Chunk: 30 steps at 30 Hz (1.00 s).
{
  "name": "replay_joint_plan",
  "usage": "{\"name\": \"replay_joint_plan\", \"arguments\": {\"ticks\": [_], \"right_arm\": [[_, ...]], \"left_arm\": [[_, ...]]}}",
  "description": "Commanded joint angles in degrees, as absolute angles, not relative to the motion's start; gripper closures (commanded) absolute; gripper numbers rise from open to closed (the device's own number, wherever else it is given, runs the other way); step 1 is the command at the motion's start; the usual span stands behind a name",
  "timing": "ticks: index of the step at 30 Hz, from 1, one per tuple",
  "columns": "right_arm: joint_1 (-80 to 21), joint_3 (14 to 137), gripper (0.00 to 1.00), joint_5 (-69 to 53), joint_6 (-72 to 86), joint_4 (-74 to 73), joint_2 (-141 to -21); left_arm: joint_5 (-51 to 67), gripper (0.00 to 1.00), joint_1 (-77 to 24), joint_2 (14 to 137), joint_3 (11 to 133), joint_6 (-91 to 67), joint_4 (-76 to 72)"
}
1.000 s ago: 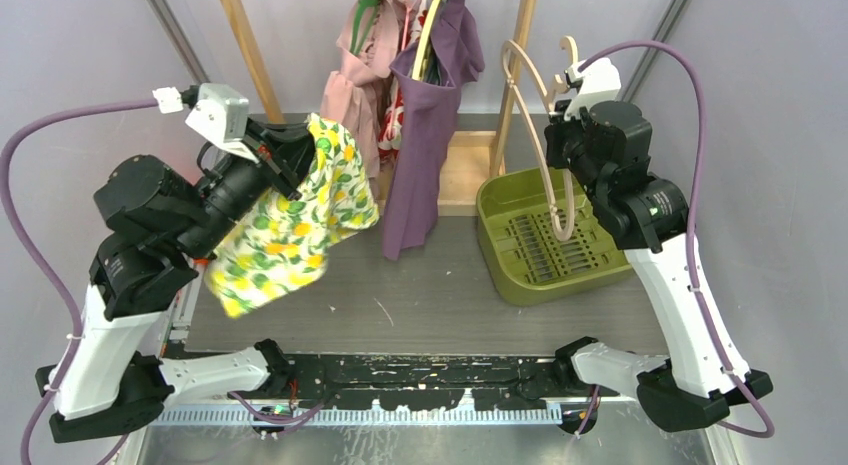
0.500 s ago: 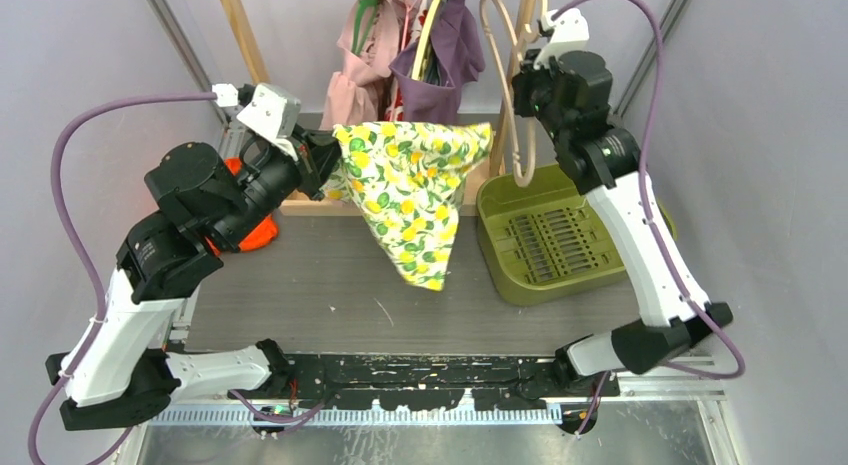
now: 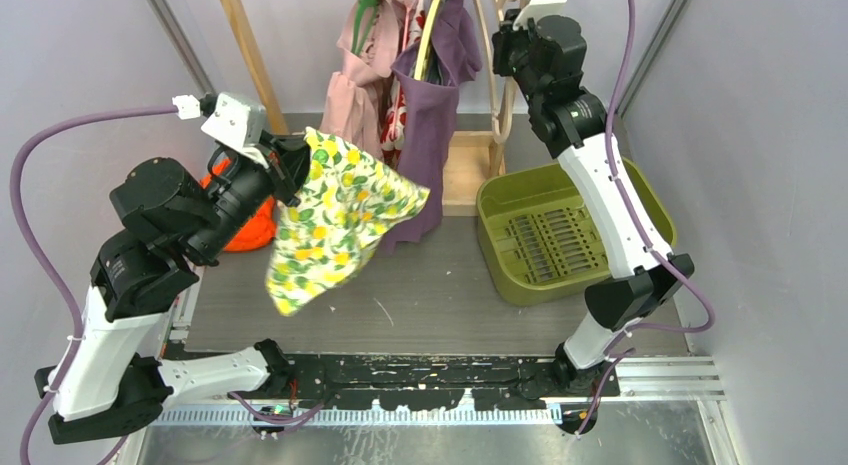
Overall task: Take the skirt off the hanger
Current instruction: Place the hanger at the clothesline.
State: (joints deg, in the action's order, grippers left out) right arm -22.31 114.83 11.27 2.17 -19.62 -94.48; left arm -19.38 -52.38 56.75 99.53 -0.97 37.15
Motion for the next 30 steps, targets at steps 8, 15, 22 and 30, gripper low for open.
{"name": "replay_joint_plan", "arguments": {"ticks": [8,15,22,30], "right_arm": [[-22.2,124.8,0.99,13.0,1.0,-13.4,-101.5],[-22.1,129.0,0.98,15.5,0.1,-14.0,-105.9],[-22.1,131.9,0.96,16.6,-0.4,-13.4,-108.5],[-22.2,127.8,0.44,20.2,-2.3,-11.4,-108.2]], "left_arm": [[-22.8,1.00,-52.4,55.3,99.4,-0.8,34.2],[-25.3,1.00,-52.5,54.2,98.7,-0.2,34.5],[-26.8,1.00,-52.5,53.7,98.4,0.3,34.6],[-27.7,1.00,-52.4,53.3,97.9,0.0,35.1]]}}
